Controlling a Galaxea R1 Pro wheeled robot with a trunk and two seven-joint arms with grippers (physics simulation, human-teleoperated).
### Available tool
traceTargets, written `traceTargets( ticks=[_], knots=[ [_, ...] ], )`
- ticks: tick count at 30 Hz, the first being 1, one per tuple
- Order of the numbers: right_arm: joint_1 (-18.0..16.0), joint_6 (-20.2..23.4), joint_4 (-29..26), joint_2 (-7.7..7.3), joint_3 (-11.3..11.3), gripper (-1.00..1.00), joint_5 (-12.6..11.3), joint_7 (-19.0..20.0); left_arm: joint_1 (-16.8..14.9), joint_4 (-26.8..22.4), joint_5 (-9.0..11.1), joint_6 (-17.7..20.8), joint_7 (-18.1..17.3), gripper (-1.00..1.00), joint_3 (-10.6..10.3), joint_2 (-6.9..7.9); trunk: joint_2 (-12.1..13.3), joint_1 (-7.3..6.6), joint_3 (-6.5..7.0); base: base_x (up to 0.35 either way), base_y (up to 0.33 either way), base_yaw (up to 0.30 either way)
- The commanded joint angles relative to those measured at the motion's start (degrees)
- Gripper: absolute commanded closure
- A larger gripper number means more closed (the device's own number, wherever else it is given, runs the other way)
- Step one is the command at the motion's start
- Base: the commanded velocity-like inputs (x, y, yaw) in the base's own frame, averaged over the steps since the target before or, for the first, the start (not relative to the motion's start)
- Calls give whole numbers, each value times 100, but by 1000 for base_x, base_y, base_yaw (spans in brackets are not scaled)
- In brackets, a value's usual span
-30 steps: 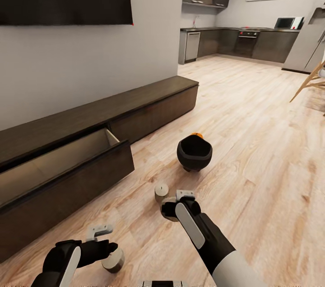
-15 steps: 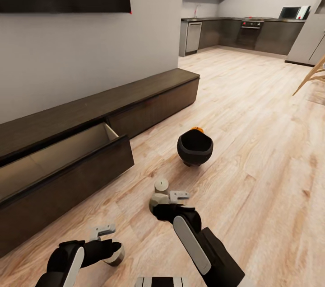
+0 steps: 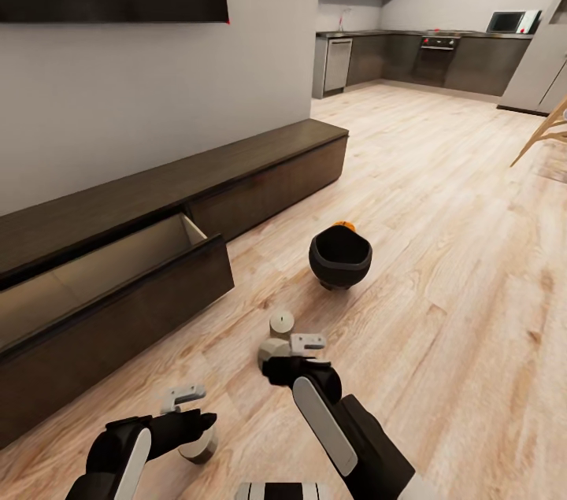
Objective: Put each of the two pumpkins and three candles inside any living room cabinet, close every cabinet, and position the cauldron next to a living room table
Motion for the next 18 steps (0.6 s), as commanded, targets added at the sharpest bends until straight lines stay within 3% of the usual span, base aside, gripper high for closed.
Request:
traceTargets(
  ticks=[1, 6, 9, 10, 12, 18],
  knots=[
    [-1, -8, -13, 0, 4, 100, -80, -91, -3, -2, -3, 29, -26, -100, 16, -5, -2, -1, -5, 0, 0, 0],
    [3, -16, -38, 0, -26, 100, -90, 57, -3, 10, -9, 21, -15, -100, 16, -4, -2, -1, -5, 0, 0, 0],
    [3, -64, -47, -83, -104, 100, -90, 165, -3, 16, -10, 9, -11, -100, 16, -4, -2, -1, -5, 0, 0, 0],
    [3, -194, -49, -214, -143, 100, -98, 796, -3, 17, -10, -3, -11, -100, 16, -4, -2, -1, -5, 0, 0, 0],
    [8, -340, -52, -337, -176, 100, -99, 1145, -3, 18, -11, -16, -10, -100, 16, -4, -2, -1, -5, 0, 0, 0],
    [8, -447, -53, -430, -201, 100, -100, 1432, -3, 19, -11, -24, -10, -100, 16, -4, -2, -1, -5, 0, 0, 0]
  ],
)
